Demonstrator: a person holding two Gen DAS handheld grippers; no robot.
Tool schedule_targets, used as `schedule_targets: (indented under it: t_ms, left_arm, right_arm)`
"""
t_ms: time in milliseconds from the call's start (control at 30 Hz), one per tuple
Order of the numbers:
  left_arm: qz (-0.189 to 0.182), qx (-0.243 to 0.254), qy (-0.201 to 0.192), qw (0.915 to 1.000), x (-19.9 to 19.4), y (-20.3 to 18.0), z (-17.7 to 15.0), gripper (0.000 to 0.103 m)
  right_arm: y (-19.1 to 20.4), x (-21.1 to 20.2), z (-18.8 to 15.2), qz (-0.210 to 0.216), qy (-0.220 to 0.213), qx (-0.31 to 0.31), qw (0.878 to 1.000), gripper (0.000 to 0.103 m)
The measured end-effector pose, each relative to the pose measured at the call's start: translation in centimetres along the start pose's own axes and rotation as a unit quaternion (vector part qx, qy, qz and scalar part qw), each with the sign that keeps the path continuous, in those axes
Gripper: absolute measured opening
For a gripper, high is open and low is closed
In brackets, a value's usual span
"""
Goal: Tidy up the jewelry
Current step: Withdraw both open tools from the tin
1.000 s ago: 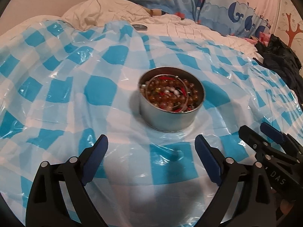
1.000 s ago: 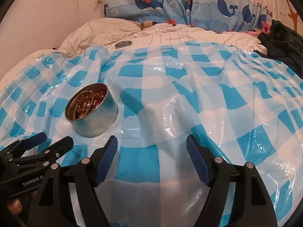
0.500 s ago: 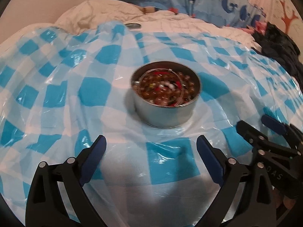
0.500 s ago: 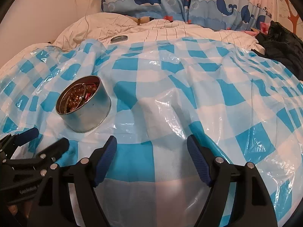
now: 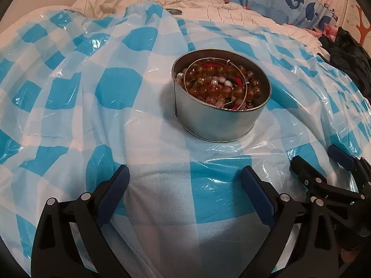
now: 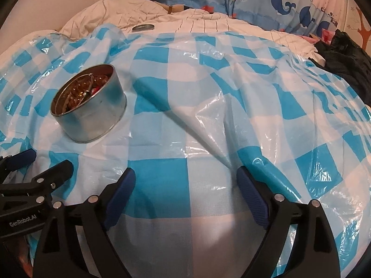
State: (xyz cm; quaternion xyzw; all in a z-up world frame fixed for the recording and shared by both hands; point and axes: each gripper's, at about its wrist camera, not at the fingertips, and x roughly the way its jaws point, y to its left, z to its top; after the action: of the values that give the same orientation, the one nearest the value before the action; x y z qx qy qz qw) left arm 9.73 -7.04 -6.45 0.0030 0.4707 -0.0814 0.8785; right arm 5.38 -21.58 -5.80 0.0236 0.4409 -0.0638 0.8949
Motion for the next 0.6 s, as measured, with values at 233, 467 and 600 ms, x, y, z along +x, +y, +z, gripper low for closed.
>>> schedule_targets:
  t_ms: [233, 467, 600]
  left_arm:
    - [0.001, 0.009, -0.006, 0.9999, 0.11, 0.02, -0.11, 0.095]
    - [0.003, 0.019, -0.007, 0.9998, 0.15, -0.01, -0.22, 0.095]
    - [0.001, 0.018, -0.008, 0.9998, 0.18, 0.05, -0.26, 0.095]
  right_arm:
    - [-0.29, 0.42, -0.05, -0.007, 0.004, 0.008, 1.000, 0.094]
    - [-0.22, 0.65, -0.02, -0.010, 0.009, 0.007, 1.000, 0.095]
    - [-0.14, 0.64, -0.04, -0.011, 0.008, 0.007, 1.000, 0.095]
